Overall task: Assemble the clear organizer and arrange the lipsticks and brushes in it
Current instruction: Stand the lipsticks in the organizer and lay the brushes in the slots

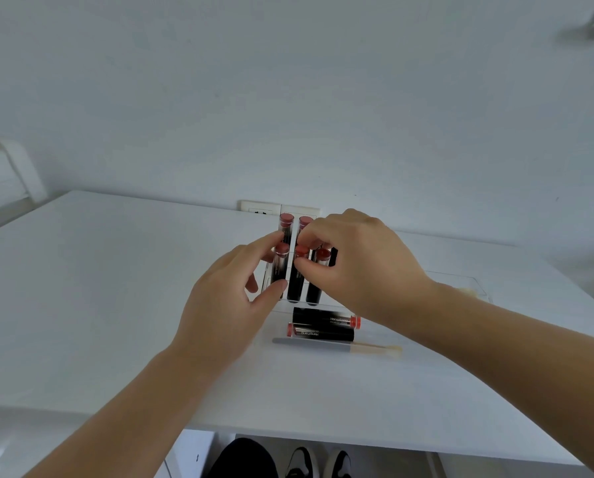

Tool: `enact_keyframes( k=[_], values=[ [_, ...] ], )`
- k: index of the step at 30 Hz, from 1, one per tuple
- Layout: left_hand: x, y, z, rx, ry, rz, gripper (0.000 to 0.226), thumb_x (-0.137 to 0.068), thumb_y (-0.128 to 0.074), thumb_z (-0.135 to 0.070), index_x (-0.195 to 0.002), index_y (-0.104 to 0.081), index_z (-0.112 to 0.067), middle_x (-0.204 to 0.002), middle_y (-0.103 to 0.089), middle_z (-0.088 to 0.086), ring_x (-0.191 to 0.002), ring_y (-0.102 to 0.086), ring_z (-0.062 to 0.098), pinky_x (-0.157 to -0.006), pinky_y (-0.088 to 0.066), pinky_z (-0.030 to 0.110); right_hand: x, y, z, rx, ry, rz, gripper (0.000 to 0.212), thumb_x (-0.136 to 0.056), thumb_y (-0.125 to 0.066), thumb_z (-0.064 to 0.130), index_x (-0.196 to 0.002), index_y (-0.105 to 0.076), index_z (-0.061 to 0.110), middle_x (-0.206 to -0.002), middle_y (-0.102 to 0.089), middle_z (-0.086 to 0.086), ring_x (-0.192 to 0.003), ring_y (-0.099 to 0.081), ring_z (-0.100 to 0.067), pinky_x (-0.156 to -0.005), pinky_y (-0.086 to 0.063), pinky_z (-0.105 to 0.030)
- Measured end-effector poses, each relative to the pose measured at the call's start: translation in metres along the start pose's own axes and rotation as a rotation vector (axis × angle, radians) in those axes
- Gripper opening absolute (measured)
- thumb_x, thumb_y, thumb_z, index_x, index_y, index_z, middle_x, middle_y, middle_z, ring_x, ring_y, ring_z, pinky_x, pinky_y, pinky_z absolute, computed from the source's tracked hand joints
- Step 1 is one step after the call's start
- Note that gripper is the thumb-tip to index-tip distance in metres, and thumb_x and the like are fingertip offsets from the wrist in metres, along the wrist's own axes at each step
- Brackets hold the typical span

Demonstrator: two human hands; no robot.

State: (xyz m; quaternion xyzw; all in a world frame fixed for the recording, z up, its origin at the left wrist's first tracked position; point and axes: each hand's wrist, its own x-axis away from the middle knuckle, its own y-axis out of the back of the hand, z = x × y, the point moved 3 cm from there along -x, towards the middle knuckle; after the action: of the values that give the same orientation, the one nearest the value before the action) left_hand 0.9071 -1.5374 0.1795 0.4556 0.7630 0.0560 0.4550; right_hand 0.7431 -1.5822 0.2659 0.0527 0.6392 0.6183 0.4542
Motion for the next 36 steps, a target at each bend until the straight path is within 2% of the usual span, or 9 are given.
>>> enact_keyframes(
  k=[4,7,10,13,16,21,29,36],
  values=[
    [0.0,0.002,0.0,-0.003,-0.025,-0.026,0.069,-0.084,-0.08,-0.021,-0.139,-0.047,-0.046,-0.11,-0.057,-0.023,-0.082,-0.056,0.008,-0.065,-0.038,0.006,0.002,0.012,-0.005,-0.007,0.013,-0.03,0.011,-0.088,-0.068,0.034,-0.091,-0.071,0.024,-0.082,-0.067,0.009,-0.084,-0.056,-0.016,-0.071,-0.05,-0.037],
    [0.0,0.002,0.002,0.025,0.004,-0.023,0.067,-0.082,-0.081,-0.028,-0.14,-0.049,-0.04,-0.116,-0.054,-0.018,-0.087,-0.056,0.007,-0.07,-0.04,0.005,0.004,0.017,-0.011,-0.014,-0.005,0.016,0.013,-0.086,-0.068,0.033,-0.097,-0.072,0.026,-0.088,-0.068,0.011,-0.088,-0.058,-0.014,-0.076,-0.051,-0.038],
    [0.0,0.001,0.006,0.07,0.091,0.027,0.072,-0.079,-0.08,-0.043,-0.142,-0.044,-0.044,-0.121,-0.05,-0.023,-0.098,-0.055,0.002,-0.071,-0.039,0.009,0.005,0.018,-0.016,-0.001,-0.043,0.055,0.012,-0.086,-0.067,0.033,-0.095,-0.072,0.026,-0.088,-0.069,0.011,-0.088,-0.06,-0.013,-0.077,-0.053,-0.038],
    [0.001,-0.002,0.012,0.163,0.191,0.093,0.082,-0.073,-0.08,-0.058,-0.143,-0.041,-0.047,-0.128,-0.047,-0.031,-0.109,-0.05,-0.008,-0.08,-0.039,0.014,0.006,0.018,-0.016,-0.035,-0.069,0.053,0.011,-0.086,-0.067,0.032,-0.092,-0.074,0.025,-0.086,-0.07,0.012,-0.084,-0.064,-0.011,-0.074,-0.056,-0.038],
    [0.001,-0.004,0.015,0.224,0.265,0.141,0.09,-0.064,-0.075,-0.066,-0.144,-0.04,-0.047,-0.132,-0.048,-0.033,-0.113,-0.049,-0.014,-0.087,-0.039,0.015,0.005,0.018,-0.016,-0.07,-0.089,0.07,0.009,-0.086,-0.067,0.029,-0.09,-0.074,0.026,-0.084,-0.07,0.015,-0.081,-0.066,-0.008,-0.073,-0.057,-0.037],
    [0.001,-0.006,0.016,0.225,0.316,0.209,0.09,-0.068,-0.084,-0.061,-0.146,-0.042,-0.044,-0.14,-0.047,-0.029,-0.122,-0.049,-0.007,-0.101,-0.041,0.027,0.004,0.017,-0.017,-0.097,-0.122,0.08,0.009,-0.087,-0.067,0.026,-0.086,-0.076,0.027,-0.081,-0.071,0.015,-0.08,-0.066,-0.004,-0.073,-0.056,-0.031],
    [0.001,-0.007,0.015,0.206,0.323,0.233,0.086,-0.073,-0.084,-0.052,-0.147,-0.042,-0.041,-0.143,-0.048,-0.027,-0.123,-0.051,-0.003,-0.1,-0.04,0.026,0.005,0.016,-0.016,-0.115,-0.139,0.076,0.01,-0.088,-0.066,0.025,-0.086,-0.076,0.026,-0.084,-0.072,0.014,-0.083,-0.066,-0.005,-0.075,-0.056,-0.035],
    [0.001,-0.005,0.013,0.216,0.336,0.242,0.089,-0.07,-0.083,-0.057,-0.148,-0.042,-0.041,-0.143,-0.048,-0.025,-0.123,-0.051,-0.001,-0.099,-0.042,0.028,0.006,0.016,-0.015,-0.118,-0.131,0.055,0.01,-0.087,-0.066,0.025,-0.086,-0.076,0.025,-0.084,-0.073,0.013,-0.083,-0.066,-0.007,-0.075,-0.056,-0.036]
  ],
)
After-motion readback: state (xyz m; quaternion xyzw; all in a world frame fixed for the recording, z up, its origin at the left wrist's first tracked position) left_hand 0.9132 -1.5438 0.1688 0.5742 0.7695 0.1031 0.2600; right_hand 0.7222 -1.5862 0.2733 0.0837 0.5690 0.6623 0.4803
